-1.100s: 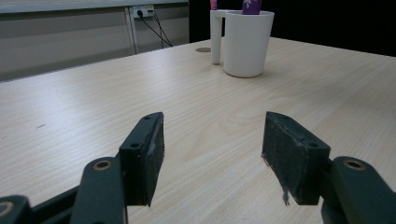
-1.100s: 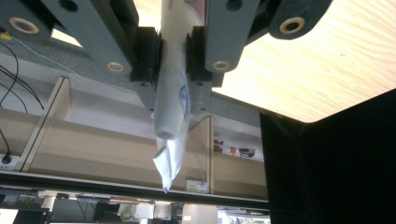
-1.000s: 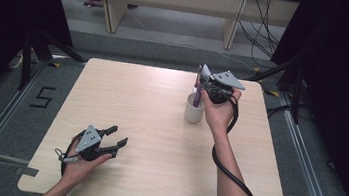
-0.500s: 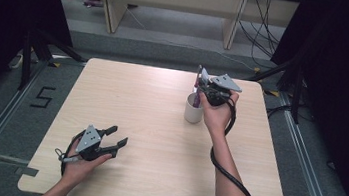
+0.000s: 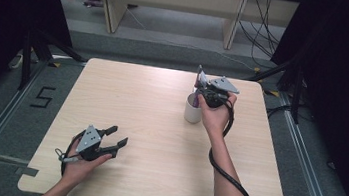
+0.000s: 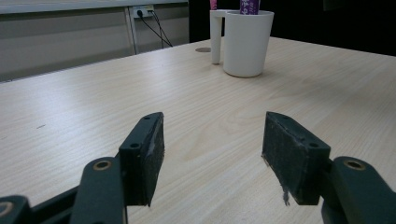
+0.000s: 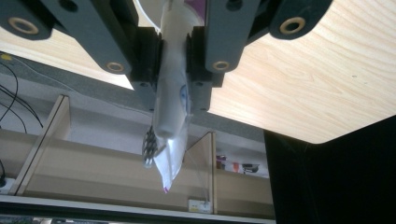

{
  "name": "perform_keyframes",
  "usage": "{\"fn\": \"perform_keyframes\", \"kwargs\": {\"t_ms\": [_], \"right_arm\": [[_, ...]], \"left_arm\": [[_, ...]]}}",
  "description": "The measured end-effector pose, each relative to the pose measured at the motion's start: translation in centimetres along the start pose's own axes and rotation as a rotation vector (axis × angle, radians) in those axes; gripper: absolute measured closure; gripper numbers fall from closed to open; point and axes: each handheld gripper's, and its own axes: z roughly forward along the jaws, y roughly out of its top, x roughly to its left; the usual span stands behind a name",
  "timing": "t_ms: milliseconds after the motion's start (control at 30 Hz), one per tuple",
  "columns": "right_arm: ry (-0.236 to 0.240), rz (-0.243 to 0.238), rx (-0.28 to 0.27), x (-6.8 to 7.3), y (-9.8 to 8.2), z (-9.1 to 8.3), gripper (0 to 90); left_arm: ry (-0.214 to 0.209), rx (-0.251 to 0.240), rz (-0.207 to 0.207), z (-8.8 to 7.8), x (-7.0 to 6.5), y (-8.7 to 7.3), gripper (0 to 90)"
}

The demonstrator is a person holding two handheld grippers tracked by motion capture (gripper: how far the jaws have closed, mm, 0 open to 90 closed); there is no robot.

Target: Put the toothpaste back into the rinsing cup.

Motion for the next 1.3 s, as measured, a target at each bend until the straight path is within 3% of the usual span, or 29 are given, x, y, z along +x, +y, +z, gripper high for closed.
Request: {"fn": "perform_keyframes", "kwargs": {"t_ms": [33,67,100,267,467,633,833,1000,1033,1133,1200,1300], "right_arm": [[0.001,0.010,0.001,0.1,-0.1,0.0,78.8],[-0.001,-0.015,-0.002,0.0,-0.1,0.1,78.8],[0.001,0.004,0.001,0.1,-0.2,0.1,78.8],[-0.002,0.011,0.006,0.1,-0.5,0.2,78.8],[-0.015,-0.002,0.006,0.1,-0.9,0.3,78.7],[0.005,-0.020,0.013,-0.1,-1.2,0.4,78.6],[0.005,0.003,0.025,0.2,-1.2,0.1,78.3],[0.010,-0.024,0.027,0.2,-1.2,-0.2,77.1],[0.012,-0.003,0.037,0.3,-1.2,-0.3,77.0],[0.009,-0.038,0.037,0.0,-1.2,-0.5,76.1],[0.002,-0.016,0.039,0.1,-1.3,-0.6,75.0],[0.018,-0.025,0.047,-0.1,-1.4,-0.6,74.5]], "left_arm": [[0.000,0.000,0.000,0.0,0.0,0.0,38.8],[0.000,-0.001,-0.001,0.0,0.0,0.0,38.8],[0.001,0.000,-0.003,0.0,0.0,0.0,38.8],[0.000,-0.001,-0.003,0.0,0.0,0.0,38.7],[0.000,-0.002,-0.002,0.0,0.0,0.0,38.7],[0.000,-0.001,-0.002,0.0,0.0,0.0,38.7],[-0.001,0.000,-0.001,0.0,0.0,0.0,38.7],[-0.002,0.002,0.004,0.0,0.0,0.0,38.7],[-0.002,0.002,0.004,0.0,0.0,0.0,38.7],[-0.001,0.003,0.004,0.0,0.0,0.0,38.7],[0.005,0.017,0.008,-0.1,-0.1,0.1,38.7],[0.005,0.017,0.006,-0.1,0.0,0.1,38.7]]}}
